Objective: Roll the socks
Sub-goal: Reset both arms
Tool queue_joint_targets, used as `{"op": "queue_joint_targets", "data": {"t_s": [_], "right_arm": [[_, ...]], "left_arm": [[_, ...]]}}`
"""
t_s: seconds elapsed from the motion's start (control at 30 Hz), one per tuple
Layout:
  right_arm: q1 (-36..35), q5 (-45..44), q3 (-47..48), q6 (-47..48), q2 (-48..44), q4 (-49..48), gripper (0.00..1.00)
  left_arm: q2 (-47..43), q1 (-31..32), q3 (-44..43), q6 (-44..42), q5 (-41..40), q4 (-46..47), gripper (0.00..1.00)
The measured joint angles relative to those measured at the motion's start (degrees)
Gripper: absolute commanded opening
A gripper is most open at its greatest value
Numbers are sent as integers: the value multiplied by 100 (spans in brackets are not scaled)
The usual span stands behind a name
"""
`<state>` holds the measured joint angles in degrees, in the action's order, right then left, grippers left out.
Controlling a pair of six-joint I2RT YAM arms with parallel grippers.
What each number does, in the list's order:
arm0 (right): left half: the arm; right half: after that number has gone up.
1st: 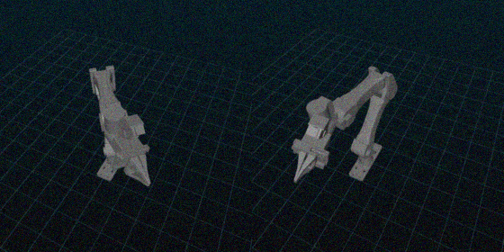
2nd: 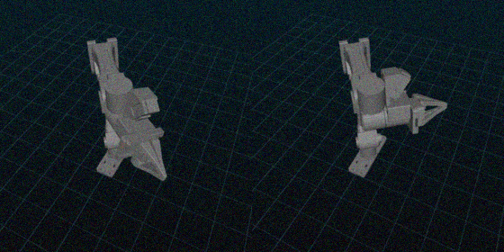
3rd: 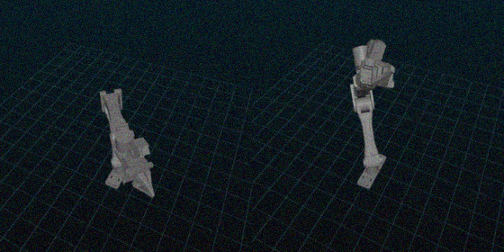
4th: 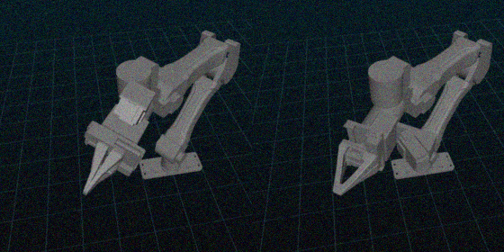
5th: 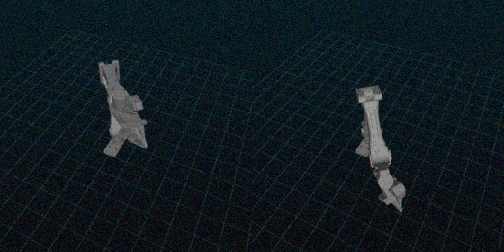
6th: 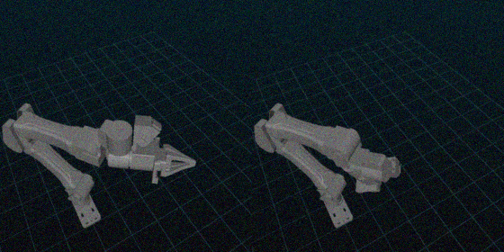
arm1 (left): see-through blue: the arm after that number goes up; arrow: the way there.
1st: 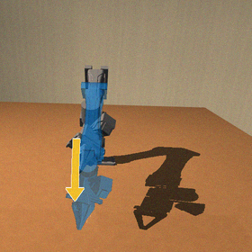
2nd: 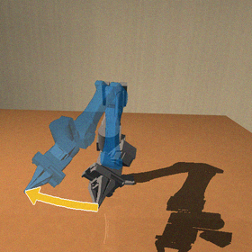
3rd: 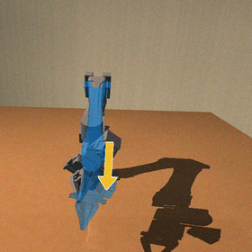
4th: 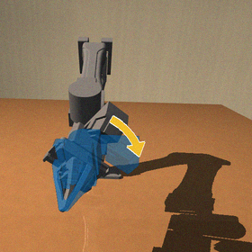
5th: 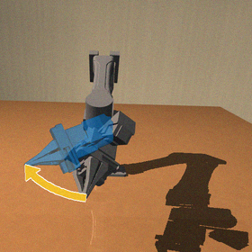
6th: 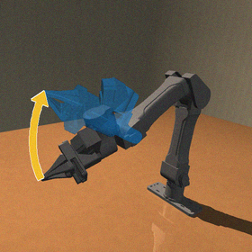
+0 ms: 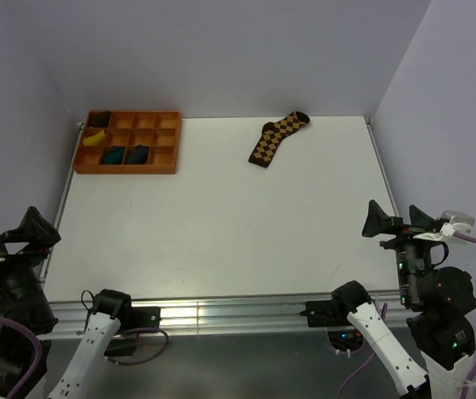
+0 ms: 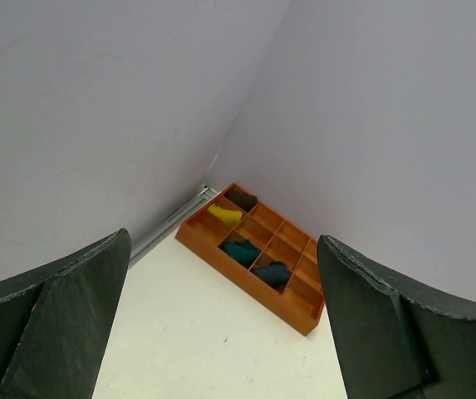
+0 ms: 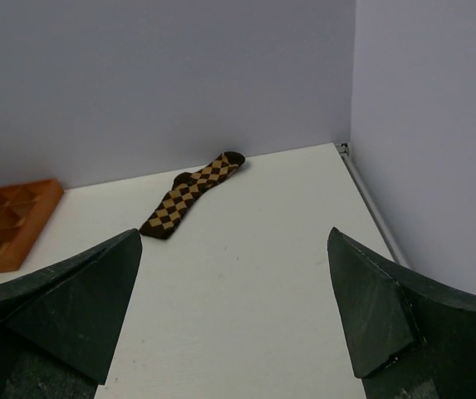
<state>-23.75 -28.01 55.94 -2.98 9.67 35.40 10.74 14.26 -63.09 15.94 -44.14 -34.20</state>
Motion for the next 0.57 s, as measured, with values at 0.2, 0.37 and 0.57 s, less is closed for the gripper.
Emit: {"op": "queue_joint_targets", "data": {"t_s": [0.2, 0.37, 0.57], "right_arm": [[0, 24, -42, 111, -2, -87, 100], [0, 57, -157, 153, -59, -221, 100], [0, 109, -166, 297, -59, -286, 100]], "left_arm": [[-11, 90, 20, 2, -125, -127, 100], [-9, 160, 129, 4, -232, -122, 100], [-11, 175, 289, 46, -271, -120, 100]]}}
